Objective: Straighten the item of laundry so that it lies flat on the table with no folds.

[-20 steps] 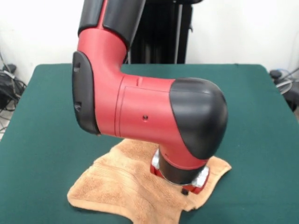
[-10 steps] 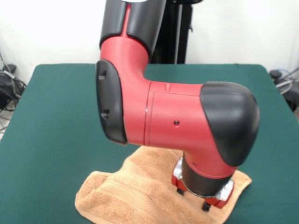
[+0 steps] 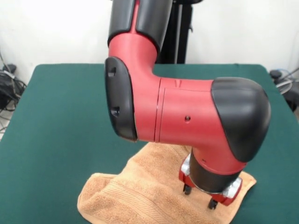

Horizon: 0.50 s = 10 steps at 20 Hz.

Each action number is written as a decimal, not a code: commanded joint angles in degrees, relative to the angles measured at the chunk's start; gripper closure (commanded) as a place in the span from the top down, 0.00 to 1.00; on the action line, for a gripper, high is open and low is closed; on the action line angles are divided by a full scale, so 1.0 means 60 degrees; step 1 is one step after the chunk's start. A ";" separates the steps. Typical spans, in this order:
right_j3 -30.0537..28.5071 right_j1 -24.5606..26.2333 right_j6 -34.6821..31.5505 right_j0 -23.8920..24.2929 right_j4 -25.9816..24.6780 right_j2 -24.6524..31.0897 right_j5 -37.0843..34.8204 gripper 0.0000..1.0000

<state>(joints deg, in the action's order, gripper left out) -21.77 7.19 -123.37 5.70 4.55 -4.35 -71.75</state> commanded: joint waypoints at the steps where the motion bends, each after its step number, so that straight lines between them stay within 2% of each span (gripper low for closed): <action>1: -0.4018 -0.1454 -0.1747 0.0015 0.0070 0.0261 0.1531 1.00; 6: -0.5400 -0.2408 -0.1363 0.0146 0.0041 0.0138 0.2022 1.00; 10: -0.6259 -0.3684 -0.0896 0.0257 0.0254 0.0093 0.1524 1.00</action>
<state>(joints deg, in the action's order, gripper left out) -41.80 -4.45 -123.37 6.24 4.64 -4.36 -63.59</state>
